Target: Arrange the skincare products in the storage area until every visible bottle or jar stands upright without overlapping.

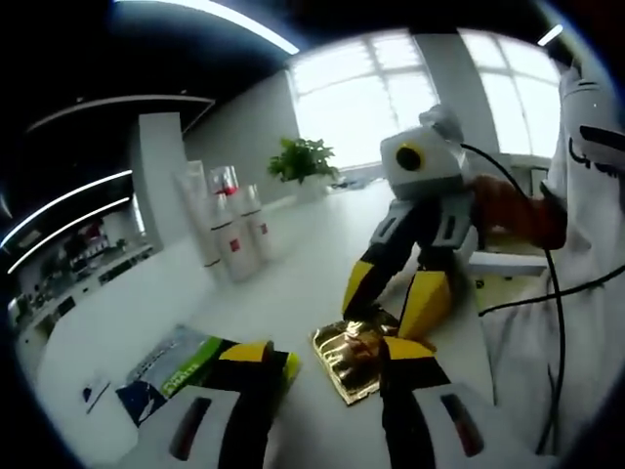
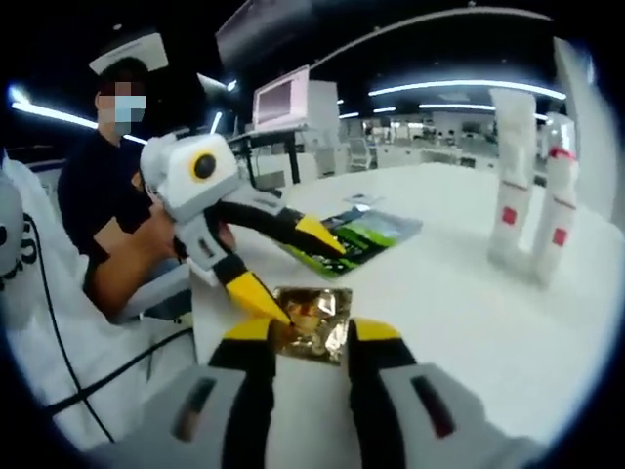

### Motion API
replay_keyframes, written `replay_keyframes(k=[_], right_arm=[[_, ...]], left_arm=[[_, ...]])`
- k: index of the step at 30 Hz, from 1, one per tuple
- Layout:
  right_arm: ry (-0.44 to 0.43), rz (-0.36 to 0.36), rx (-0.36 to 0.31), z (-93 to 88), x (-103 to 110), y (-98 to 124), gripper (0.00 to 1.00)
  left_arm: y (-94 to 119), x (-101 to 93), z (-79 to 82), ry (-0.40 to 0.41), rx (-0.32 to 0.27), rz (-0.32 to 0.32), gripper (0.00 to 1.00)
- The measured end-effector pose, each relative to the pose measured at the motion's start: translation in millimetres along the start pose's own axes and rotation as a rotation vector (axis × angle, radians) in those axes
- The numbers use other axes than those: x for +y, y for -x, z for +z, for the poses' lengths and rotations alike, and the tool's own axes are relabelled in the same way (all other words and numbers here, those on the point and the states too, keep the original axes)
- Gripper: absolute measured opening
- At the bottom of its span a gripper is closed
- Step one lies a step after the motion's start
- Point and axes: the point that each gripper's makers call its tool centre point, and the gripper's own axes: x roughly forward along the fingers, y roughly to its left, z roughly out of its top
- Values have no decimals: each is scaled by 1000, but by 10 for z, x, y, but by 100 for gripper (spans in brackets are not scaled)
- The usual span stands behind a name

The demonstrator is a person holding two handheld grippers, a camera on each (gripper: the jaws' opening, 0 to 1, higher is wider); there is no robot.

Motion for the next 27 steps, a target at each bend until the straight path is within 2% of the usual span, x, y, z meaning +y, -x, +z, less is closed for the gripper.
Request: replay_keyframes(k=[20, 27], right_arm=[[-55, 43, -18, 32, 85, 37, 12], [-44, 48, -13, 18, 138, 25, 12]], left_arm=[[15, 20, 0, -27, -3, 4, 40], [-7, -52, 0, -48, -3, -29, 28]])
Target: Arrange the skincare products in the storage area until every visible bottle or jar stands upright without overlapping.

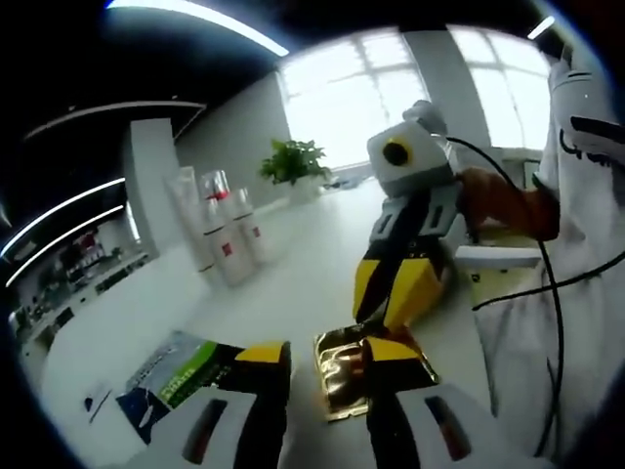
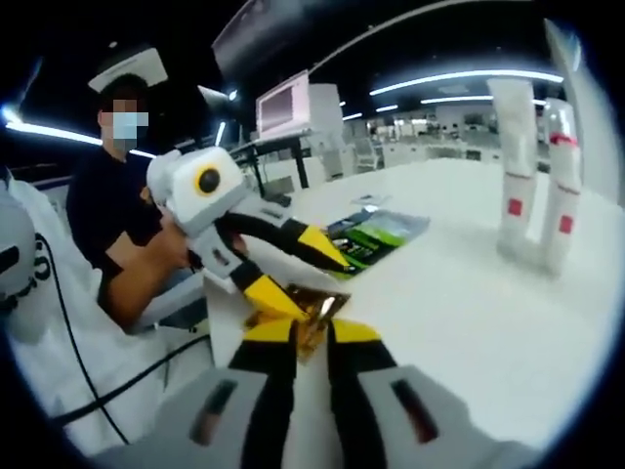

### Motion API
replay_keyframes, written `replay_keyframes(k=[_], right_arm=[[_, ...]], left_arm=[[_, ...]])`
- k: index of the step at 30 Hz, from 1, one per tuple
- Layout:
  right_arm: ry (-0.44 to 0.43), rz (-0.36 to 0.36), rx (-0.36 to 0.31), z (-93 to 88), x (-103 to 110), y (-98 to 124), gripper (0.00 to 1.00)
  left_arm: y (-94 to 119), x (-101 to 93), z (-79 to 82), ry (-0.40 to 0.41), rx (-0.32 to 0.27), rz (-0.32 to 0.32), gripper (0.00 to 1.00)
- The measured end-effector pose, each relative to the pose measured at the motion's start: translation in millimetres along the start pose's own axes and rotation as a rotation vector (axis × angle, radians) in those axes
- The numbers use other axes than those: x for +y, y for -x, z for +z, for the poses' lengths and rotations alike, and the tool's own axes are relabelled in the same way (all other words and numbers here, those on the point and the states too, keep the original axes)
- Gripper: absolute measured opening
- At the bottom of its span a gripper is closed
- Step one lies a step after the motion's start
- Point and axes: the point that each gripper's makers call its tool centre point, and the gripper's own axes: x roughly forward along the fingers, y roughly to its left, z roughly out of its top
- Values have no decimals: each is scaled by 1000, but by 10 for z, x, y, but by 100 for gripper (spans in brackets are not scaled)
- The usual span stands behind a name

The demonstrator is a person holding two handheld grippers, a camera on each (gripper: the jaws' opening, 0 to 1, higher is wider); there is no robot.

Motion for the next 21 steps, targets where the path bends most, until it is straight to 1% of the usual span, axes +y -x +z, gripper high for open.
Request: replay_keyframes(k=[2, 3, 4, 5, 10, 12, 14, 15, 16, 18, 21], right_arm=[[-10, -3, 19, -25, -23, 1, 10], [-20, -10, 46, -63, -30, 0, 10], [0, -11, 31, -25, -33, -20, 9], [0, -15, 46, -41, -31, -19, 9], [22, -21, 60, -43, -33, -13, 8], [89, -44, 74, -42, -78, -6, 5], [177, -71, 91, -43, -95, -15, 0], [178, -62, 89, -36, -62, -29, 0], [184, -68, 99, -37, -62, -30, 0], [219, -75, 114, -41, -52, -28, 0], [227, -80, 118, -50, -60, -26, 0]], left_arm=[[-3, -1, 2, -7, -1, -1, 28], [-4, -2, 2, -9, -1, -1, 27], [-5, -9, 1, -10, 0, -4, 26], [-6, -21, -1, -9, 0, -11, 24], [-7, -28, -2, -7, 0, -15, 24], [-10, -26, -3, -3, -1, -16, 24], [-8, -32, -2, -4, -1, -15, 24], [-8, -30, -5, -3, 1, -14, 24], [-7, -29, -7, -3, 2, -14, 24], [3, -26, -8, -4, 7, -13, 24], [30, -28, -15, -1, 21, -20, 26]])
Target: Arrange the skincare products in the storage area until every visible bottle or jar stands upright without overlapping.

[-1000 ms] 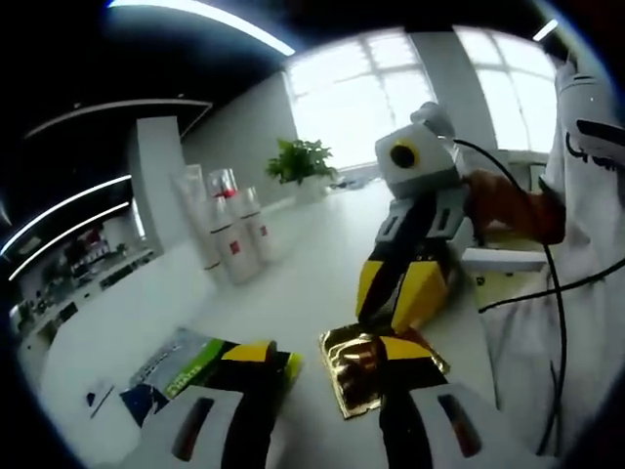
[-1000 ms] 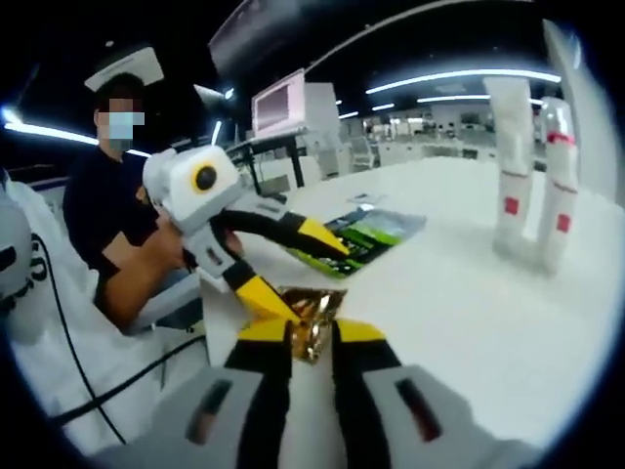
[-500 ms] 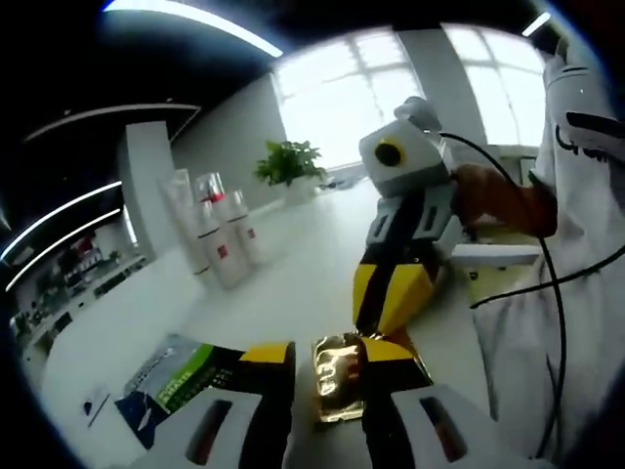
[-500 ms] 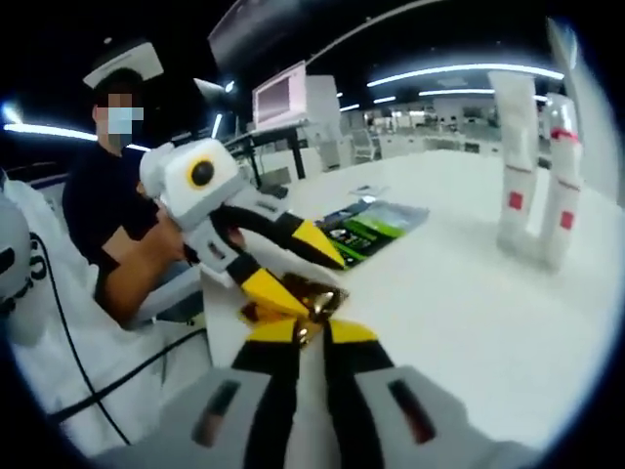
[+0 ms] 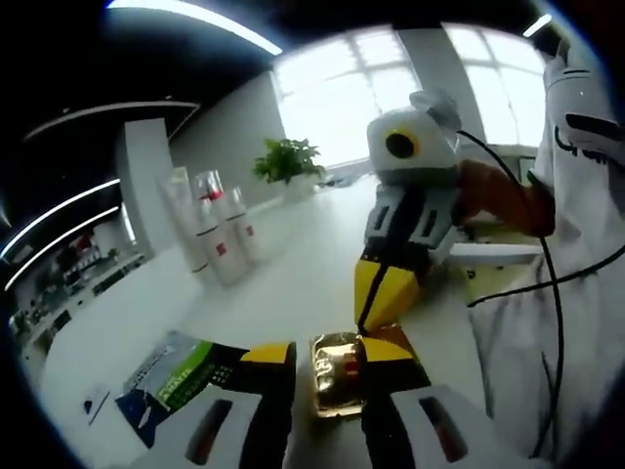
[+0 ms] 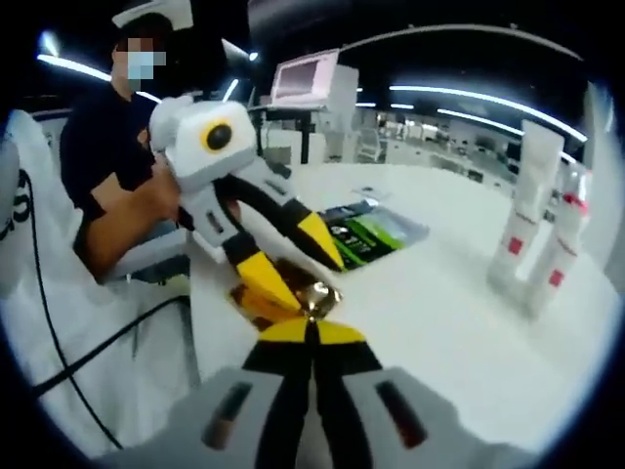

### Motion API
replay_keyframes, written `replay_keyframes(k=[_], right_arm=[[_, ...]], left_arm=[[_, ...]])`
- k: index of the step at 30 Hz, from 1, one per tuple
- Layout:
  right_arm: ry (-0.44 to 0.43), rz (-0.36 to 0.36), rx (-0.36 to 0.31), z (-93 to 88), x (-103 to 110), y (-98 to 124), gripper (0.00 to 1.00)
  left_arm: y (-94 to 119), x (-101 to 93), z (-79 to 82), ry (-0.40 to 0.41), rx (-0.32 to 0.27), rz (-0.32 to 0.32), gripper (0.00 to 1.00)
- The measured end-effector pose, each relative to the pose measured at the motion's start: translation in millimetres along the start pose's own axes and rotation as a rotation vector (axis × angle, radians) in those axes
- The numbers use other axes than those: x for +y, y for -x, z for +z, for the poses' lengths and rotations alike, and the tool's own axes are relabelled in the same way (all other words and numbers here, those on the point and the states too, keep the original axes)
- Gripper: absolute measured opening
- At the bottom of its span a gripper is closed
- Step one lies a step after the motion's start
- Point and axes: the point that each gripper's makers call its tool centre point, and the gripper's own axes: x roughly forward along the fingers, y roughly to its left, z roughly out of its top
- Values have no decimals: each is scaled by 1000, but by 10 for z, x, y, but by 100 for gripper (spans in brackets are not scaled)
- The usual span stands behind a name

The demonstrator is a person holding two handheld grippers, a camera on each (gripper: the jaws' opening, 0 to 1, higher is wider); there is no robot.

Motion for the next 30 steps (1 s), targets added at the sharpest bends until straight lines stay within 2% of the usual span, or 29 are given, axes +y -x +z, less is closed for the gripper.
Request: replay_keyframes(k=[6, 9, 15, 18, 20, 30], right_arm=[[19, -11, 7, -5, -9, 0, 0], [24, -13, 8, -11, -12, 5, 0], [36, -7, 0, -15, -18, 3, 0], [44, -11, 2, -12, -9, 2, 0], [46, -11, 2, -18, -14, 11, 0], [47, -7, -7, -20, -17, 12, 0]], left_arm=[[116, 3, -49, 43, 34, -14, 33], [151, -47, -86, 94, 48, -48, 33], [212, -51, -128, 124, 76, -60, 33], [240, -53, -158, 171, 93, -71, 32], [263, -67, -194, 236, 117, -76, 31], [295, -36, -234, 251, 156, -44, 28]])
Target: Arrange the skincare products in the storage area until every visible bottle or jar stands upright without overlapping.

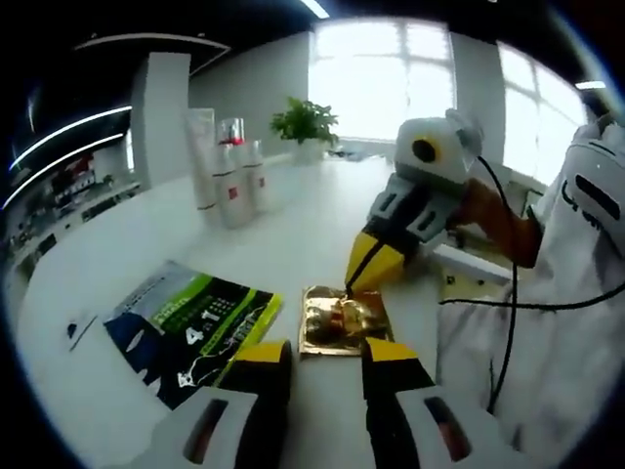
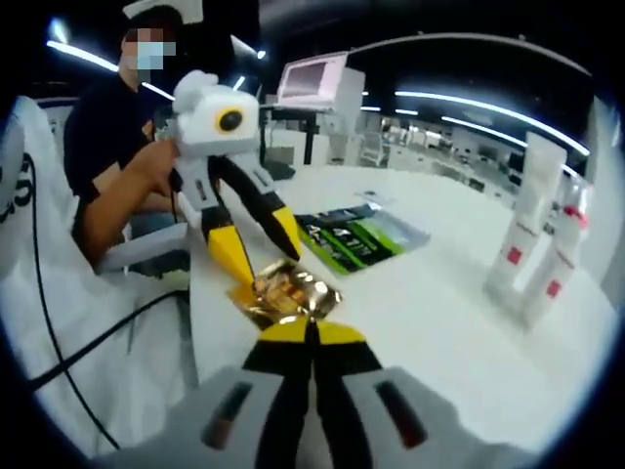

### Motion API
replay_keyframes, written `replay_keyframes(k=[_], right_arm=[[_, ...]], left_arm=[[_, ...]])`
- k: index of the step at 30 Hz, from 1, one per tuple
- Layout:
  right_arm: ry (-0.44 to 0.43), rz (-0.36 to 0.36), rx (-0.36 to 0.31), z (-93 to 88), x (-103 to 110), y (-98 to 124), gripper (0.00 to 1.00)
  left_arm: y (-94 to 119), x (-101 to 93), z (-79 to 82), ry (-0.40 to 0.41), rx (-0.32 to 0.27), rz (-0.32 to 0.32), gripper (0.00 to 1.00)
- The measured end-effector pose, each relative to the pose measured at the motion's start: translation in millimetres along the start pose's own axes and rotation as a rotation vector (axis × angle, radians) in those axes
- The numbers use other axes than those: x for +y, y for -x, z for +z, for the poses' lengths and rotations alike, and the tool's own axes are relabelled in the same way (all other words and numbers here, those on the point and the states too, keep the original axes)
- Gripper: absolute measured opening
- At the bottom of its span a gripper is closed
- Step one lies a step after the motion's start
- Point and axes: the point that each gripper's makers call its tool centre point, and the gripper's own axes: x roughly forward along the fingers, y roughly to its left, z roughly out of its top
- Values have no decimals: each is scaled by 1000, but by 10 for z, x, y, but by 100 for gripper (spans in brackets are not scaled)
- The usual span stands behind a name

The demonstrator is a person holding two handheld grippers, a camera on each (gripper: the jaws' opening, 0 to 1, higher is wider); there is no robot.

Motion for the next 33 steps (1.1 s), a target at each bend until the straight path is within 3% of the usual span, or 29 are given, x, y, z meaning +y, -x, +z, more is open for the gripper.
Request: replay_keyframes(k=[5, 9, 15, 33], right_arm=[[3, -6, -5, 0, -5, 0, 0], [0, -9, -7, 4, -9, -2, 0], [5, -15, -2, 7, -10, -1, 0], [-2, -21, -5, 15, -3, -13, 0]], left_arm=[[7, 27, -1, 44, 6, 27, 19], [-7, -76, -14, 35, 18, 53, 18], [5, -49, -16, 52, 25, 95, 10], [61, -27, -9, 27, 53, 119, 1]])
